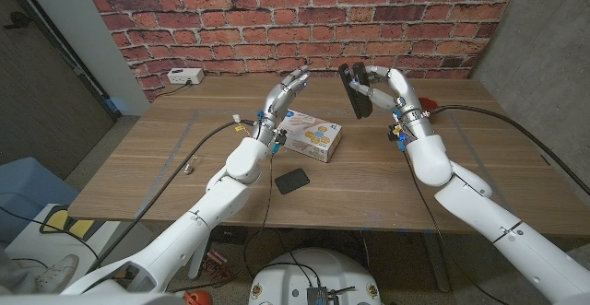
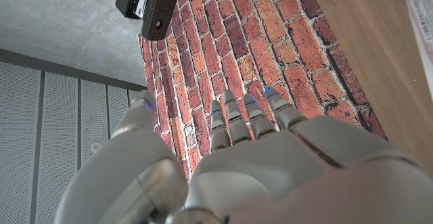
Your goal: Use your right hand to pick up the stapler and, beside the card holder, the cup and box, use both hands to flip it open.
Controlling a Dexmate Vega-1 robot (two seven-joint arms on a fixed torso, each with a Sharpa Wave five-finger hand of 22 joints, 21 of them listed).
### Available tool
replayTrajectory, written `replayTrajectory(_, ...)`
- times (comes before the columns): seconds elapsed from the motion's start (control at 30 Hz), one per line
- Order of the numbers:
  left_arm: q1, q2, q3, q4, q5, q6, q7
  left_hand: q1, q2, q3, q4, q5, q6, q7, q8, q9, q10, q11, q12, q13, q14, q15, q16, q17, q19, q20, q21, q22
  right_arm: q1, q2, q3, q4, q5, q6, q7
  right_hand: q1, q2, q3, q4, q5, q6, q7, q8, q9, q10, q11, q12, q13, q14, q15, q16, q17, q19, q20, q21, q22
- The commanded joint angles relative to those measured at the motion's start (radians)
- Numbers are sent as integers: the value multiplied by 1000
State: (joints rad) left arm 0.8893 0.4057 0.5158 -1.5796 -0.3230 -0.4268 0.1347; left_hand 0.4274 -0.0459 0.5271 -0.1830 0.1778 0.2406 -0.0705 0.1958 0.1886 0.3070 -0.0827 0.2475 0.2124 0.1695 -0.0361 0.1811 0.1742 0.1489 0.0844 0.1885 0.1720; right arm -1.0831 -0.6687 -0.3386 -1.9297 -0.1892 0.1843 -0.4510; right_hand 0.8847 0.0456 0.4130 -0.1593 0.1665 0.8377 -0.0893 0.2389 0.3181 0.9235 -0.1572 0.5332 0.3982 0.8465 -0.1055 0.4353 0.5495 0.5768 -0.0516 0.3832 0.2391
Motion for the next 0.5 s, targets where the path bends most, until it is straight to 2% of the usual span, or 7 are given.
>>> replayTrajectory(0.03, -19, -6, 18, 29, -17, -39, -59, 84, 18, 26, -4, 3, -51, 1, -2, 5, -3, -9, 5, 12, -7, -5, 8, 7, -16, 5, -2, 3, 10, 7, 1, 10, 22, 12, 24, 135, 145, 57, 45, 6, 2, 0, 0, 6, 38, -36, 4, 0, 4, -135, -3, 6, -6, -75, 5, 5)
replayTrajectory(0.17, -23, -8, 21, 30, -12, -36, -60, 117, 1, 23, -3, -2, -19, 3, 17, 7, 13, -21, 14, 19, -9, -11, 10, 8, -23, 2, -2, 3, 10, 7, 1, 13, 24, 14, 28, 135, 144, 57, 45, 6, 1, -1, -1, 6, 39, -36, 4, 0, 5, -135, -4, 7, -7, -74, 7, 5)
replayTrajectory(0.43, -30, -20, 29, 37, -9, -29, -60, 111, -26, -7, 19, -3, 49, -8, 39, 10, 68, -38, 41, 33, 24, -29, 24, 11, -21, -7, 3, 3, 17, 12, -3, 20, 24, 17, 30, 135, 145, 57, 45, 6, 2, -1, -1, 6, 38, -37, 3, 1, 5, -135, -5, 9, -8, -74, 9, 5)
replayTrajectory(0.5, -38, -30, 33, 57, -45, -46, -95, 111, -26, -8, 20, -3, 53, -7, 40, 10, 73, -37, 43, 34, 27, -30, 25, 11, -20, -6, 3, 3, 19, 13, -6, 22, 26, 20, 33, 135, 145, 58, 45, 6, 2, -1, -1, 6, 38, -37, 2, 0, 6, -135, -5, 10, -8, -74, 11, 5)
